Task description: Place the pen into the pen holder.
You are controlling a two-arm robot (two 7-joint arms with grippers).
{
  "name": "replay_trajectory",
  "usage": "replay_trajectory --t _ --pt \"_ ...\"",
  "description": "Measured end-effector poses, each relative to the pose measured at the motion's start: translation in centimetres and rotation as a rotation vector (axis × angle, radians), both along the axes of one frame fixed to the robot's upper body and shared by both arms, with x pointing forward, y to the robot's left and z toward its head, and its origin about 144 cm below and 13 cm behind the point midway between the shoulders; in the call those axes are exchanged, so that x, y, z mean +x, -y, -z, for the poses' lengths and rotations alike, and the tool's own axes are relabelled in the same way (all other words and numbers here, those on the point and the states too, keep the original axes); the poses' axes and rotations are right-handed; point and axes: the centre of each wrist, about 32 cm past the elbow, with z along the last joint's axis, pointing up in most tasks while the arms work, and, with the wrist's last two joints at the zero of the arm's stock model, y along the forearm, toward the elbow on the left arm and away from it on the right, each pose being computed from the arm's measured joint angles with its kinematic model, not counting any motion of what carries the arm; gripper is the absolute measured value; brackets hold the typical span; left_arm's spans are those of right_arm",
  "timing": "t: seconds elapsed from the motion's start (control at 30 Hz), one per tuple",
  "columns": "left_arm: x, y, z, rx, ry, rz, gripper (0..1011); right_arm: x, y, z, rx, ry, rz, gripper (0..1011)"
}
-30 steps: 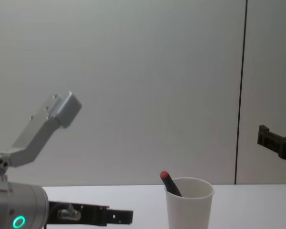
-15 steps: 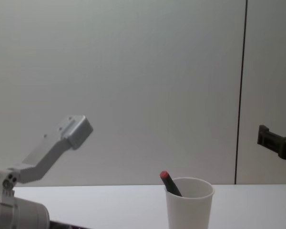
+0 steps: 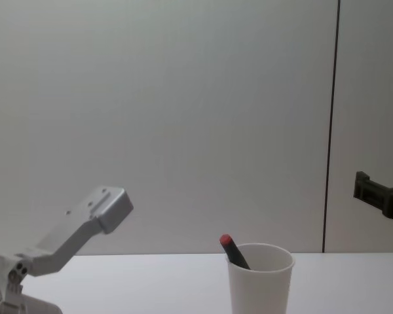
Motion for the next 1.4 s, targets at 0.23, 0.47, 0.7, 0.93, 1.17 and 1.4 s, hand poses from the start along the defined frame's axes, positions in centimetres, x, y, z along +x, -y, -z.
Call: replay_trajectory --t 0.23,0.47,0.7,0.93,1.17,1.4 --pt "0.07 -0.09 0.46 0.027 -0.018 -0.003 1003 0.00 0.00 0.00 0.000 0.000 0.000 1002" --pt "0.16 -0.16 0.65 0.043 -0.027 -0.007 933 0.00 0.00 0.00 0.000 0.000 0.000 1002" --pt "0.19 -0.18 0.74 0.057 -0.029 -0.010 773 0.00 0.00 0.00 0.000 0.000 0.000 1002" --pt "0.09 -0.13 0.87 0.069 -0.027 -0.014 682 0.00 0.00 0.00 0.000 0.000 0.000 1002" --pt "-0.06 0.07 0.99 0.078 -0.019 -0.010 629 0.00 0.00 0.00 0.000 0.000 0.000 1002" --pt "-0.16 0.57 0.98 0.087 -0.005 0.003 518 0.00 0.00 0.00 0.000 0.000 0.000 1002"
